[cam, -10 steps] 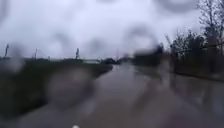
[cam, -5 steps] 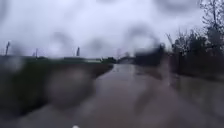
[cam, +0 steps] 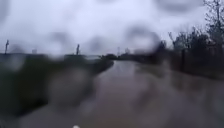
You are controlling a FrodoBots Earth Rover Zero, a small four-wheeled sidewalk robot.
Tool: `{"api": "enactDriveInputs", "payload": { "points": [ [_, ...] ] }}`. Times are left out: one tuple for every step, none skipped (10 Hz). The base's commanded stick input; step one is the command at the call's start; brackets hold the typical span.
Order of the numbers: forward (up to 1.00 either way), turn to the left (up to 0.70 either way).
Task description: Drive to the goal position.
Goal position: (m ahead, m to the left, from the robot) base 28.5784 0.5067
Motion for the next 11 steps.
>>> {"api": "enactDriveInputs", "payload": {
  "points": [
    [0.19, 0.00],
    [0.18, 0.00],
    [0.21, 0.00],
    [0.41, 0.00],
    [0.53, 0.00],
    [0.53, 0.00],
    [0.53, 0.00],
    [0.52, 0.00],
    [0.51, 0.00],
    [0.55, 0.00],
    [0.62, 0.00]
  ]
}}
